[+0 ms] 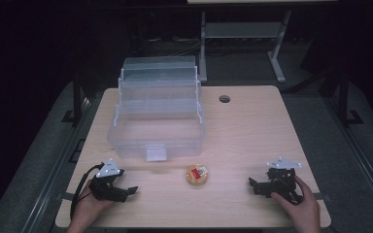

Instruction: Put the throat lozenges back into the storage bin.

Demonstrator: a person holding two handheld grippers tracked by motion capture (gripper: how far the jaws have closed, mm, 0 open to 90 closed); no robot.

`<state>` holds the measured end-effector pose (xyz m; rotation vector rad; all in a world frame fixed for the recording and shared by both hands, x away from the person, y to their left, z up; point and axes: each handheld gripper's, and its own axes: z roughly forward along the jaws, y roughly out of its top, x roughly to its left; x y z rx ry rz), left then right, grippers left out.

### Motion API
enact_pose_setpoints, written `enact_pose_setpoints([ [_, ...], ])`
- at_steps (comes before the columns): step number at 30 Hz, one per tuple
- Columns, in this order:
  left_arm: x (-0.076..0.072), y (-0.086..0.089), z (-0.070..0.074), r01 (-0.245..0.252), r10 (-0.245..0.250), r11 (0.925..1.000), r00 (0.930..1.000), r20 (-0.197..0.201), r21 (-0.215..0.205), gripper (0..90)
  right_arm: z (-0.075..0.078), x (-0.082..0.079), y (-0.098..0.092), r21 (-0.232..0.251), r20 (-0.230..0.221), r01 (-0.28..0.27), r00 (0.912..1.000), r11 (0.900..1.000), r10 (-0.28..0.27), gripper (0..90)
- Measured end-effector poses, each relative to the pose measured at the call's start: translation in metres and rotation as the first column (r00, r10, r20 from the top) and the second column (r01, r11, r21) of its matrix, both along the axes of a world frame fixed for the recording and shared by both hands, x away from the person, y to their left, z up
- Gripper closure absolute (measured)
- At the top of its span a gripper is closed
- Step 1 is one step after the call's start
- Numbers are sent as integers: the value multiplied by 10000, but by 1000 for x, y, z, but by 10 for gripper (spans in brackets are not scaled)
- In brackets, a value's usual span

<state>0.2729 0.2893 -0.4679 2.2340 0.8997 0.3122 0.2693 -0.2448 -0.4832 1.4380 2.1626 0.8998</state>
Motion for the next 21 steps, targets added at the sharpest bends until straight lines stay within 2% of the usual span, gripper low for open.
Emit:
enact_pose_setpoints([
  [9, 0, -6, 13, 165, -166, 9997, 9998, -73, -161, 140, 0, 0, 0, 1, -1, -1, 10000, 10000, 1, 0],
  [17, 0, -9, 17, 254, -257, 9995, 9994, -212, -168, 144, 0, 0, 0, -2, 1, -5, 10000, 10000, 5, 0],
  [21, 0, -15, 19, 470, -476, 9987, 9982, -362, -178, 146, 0, 0, 0, -2, 4, -3, 10000, 10000, 3, 0],
])
